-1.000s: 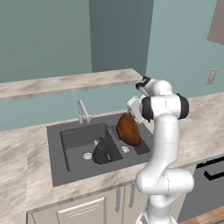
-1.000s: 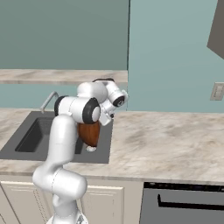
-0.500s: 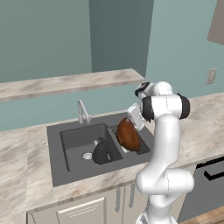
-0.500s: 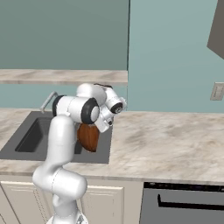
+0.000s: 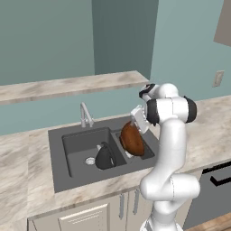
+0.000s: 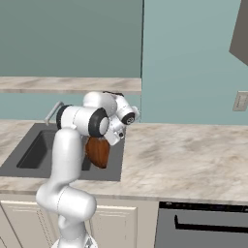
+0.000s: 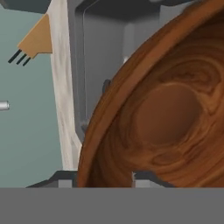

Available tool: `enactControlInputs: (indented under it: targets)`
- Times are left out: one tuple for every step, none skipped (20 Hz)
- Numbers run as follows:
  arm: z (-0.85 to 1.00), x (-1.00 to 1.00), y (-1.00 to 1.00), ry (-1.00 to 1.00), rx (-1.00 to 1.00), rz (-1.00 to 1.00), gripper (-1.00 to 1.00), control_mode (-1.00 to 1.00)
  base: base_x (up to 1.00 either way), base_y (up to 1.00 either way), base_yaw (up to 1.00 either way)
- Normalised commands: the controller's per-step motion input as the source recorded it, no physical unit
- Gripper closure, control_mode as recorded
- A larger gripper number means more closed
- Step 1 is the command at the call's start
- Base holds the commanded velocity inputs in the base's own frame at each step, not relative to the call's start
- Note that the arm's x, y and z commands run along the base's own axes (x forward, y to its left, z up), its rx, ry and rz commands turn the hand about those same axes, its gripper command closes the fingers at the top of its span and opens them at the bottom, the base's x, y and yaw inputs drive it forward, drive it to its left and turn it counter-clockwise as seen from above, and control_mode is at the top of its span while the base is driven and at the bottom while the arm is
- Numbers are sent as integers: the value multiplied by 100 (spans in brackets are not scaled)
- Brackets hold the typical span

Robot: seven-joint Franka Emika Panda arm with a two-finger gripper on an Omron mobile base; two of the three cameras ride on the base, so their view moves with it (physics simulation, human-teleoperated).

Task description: Place the kettle in the left basin and the bowl in the right basin of the sink.

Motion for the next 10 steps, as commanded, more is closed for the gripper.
enactControlInputs:
  targets:
    - [0,0,0,0,0,0,-100,-100,0,0,0]
    - [0,0,0,0,0,0,-100,-100,0,0,0]
    - [0,0,0,0,0,0,-100,-100,0,0,0]
    - [0,0,0,0,0,0,-100,-100,0,0,0]
    - [0,0,0,0,0,0,-100,-100,0,0,0]
    - [0,0,0,0,0,0,-100,-100,0,0,0]
    - [0,0,0,0,0,0,-100,-100,0,0,0]
    - [4,0,0,0,0,0,-100,-100,0,0,0]
    - [4,0,0,0,0,0,-100,-100,0,0,0]
    - [6,0,0,0,0,0,-100,-100,0,0,0]
